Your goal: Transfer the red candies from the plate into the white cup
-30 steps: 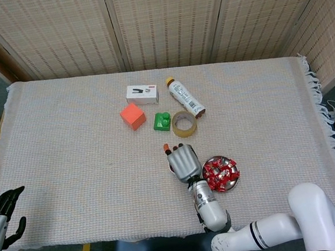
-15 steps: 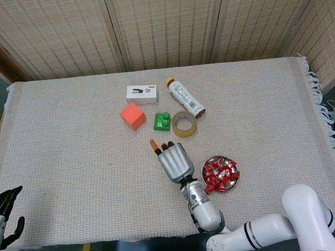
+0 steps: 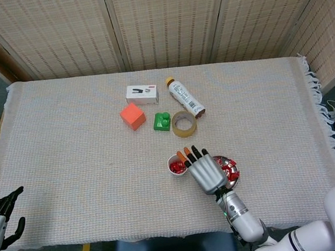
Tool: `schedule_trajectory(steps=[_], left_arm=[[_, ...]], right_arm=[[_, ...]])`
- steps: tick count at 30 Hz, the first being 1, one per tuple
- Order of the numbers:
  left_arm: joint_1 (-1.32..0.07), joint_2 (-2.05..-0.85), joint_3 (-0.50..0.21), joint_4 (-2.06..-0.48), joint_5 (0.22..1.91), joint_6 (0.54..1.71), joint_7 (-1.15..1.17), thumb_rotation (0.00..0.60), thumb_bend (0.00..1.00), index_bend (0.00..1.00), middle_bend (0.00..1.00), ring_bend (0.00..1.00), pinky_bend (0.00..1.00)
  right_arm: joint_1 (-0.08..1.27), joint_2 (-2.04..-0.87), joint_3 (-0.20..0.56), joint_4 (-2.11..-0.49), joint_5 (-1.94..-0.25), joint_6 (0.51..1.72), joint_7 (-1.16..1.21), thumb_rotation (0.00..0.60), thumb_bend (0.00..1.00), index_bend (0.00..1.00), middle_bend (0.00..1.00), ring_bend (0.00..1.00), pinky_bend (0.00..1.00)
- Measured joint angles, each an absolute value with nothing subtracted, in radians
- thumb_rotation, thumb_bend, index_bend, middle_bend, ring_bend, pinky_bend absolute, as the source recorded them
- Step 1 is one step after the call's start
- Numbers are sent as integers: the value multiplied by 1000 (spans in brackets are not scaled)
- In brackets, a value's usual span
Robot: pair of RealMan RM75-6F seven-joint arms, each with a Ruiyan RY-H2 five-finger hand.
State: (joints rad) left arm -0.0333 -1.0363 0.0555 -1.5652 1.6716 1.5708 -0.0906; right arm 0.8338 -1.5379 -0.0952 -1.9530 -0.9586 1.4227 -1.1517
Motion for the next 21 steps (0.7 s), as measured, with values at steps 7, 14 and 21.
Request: schedule_trajectory(steps=[7, 14, 21], left_arm=[[-36, -1042, 58, -1571, 1669, 1557, -65, 600, 516, 1, 146, 209, 245], [-37, -1044, 59, -1572, 1670, 1554, -58, 600, 516, 1, 146, 209, 245], [-40, -1040, 56, -1570, 1664, 1551, -74, 600, 515, 2, 149, 208, 246]], right_arm=[[727, -1484, -246, -1880, -1132, 1424, -1111, 600, 213, 36, 108, 107, 351], [675, -1523, -248, -1767, -1129, 1348, -1101, 600, 213, 87, 124, 110, 352], [658, -1564, -193, -1691, -1129, 1276, -1048, 600, 213, 137, 167, 150, 353]])
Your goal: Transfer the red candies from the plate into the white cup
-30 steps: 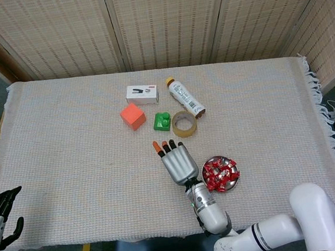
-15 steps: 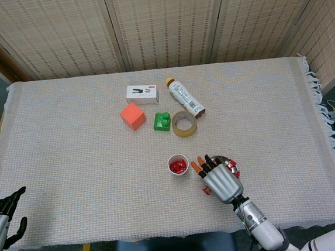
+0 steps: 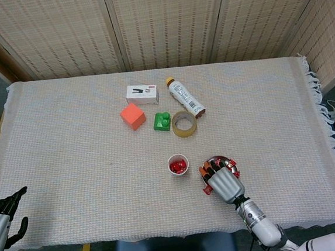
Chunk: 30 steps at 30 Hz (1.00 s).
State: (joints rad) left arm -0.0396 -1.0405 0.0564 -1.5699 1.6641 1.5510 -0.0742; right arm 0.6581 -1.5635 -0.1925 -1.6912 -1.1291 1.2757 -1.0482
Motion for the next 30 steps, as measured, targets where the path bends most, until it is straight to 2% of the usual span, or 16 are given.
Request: schedule_trajectory(steps=[8, 22, 30], left_arm=[[-39, -1038, 57, -1568, 1666, 1554, -81, 600, 531, 2, 151, 209, 247], [-39, -1040, 56, -1569, 1664, 1553, -77, 600, 530, 2, 152, 209, 247], [-40, -1039, 56, -1570, 1663, 1551, -79, 600, 530, 4, 152, 209, 248]], right_arm=[[630, -1569, -188, -1657, -1159, 1251, -1039, 600, 213, 249, 205, 169, 379], [586, -1566, -179, -1619, -1190, 1224, -1031, 600, 213, 254, 213, 179, 410], [567, -1573, -161, -1604, -1205, 1211, -1036, 600, 212, 281, 293, 263, 498]])
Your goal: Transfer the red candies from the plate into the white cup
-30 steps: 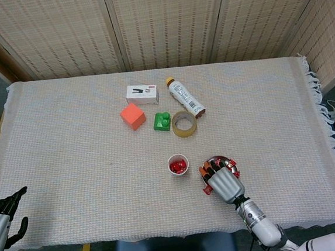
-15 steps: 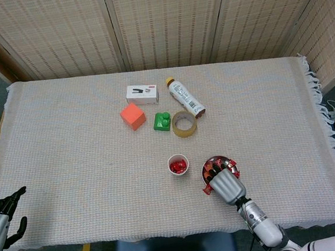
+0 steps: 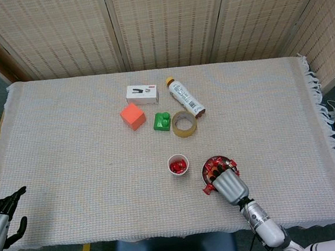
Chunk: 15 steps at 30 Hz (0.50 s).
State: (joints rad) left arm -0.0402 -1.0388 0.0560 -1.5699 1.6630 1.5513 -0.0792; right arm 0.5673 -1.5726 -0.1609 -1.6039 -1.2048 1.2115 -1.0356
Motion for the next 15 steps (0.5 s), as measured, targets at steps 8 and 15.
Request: schedule_trajectory(steps=[8, 15], left_arm=[[-40, -1039, 55, -1569, 1660, 1552, -82, 600, 531, 4, 152, 209, 248], [-41, -1038, 56, -1569, 1662, 1551, -83, 600, 530, 4, 152, 208, 248]], right_arm=[[557, -1593, -139, -1583, -1196, 1184, -1047, 600, 213, 316, 353, 338, 580], [546, -1594, -133, -1581, -1208, 1183, -1062, 600, 213, 439, 426, 405, 660]])
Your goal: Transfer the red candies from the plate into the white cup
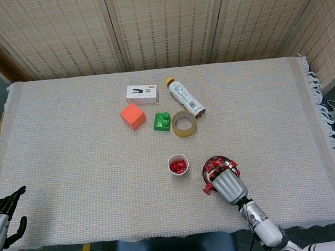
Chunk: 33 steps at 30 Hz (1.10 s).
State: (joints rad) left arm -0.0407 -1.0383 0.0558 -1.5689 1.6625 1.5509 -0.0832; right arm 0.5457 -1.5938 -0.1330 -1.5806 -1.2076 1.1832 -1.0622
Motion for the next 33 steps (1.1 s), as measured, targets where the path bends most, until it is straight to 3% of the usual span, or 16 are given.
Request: schedule_trajectory(steps=[10, 19, 33], left_arm=[[-41, -1038, 57, -1568, 1664, 1552, -85, 600, 530, 4, 152, 209, 248], [-40, -1036, 57, -1566, 1667, 1556, -93, 600, 531, 4, 152, 208, 248], [-41, -1036, 57, -1564, 1668, 1556, -98, 600, 531, 4, 151, 209, 249]], right_arm=[[537, -1607, -119, -1568, -1204, 1166, -1088, 600, 213, 516, 466, 443, 702], [531, -1614, -106, -1568, -1194, 1160, -1111, 600, 265, 669, 530, 491, 731], [528, -1629, -79, -1561, -1179, 1157, -1123, 600, 290, 751, 561, 510, 748]])
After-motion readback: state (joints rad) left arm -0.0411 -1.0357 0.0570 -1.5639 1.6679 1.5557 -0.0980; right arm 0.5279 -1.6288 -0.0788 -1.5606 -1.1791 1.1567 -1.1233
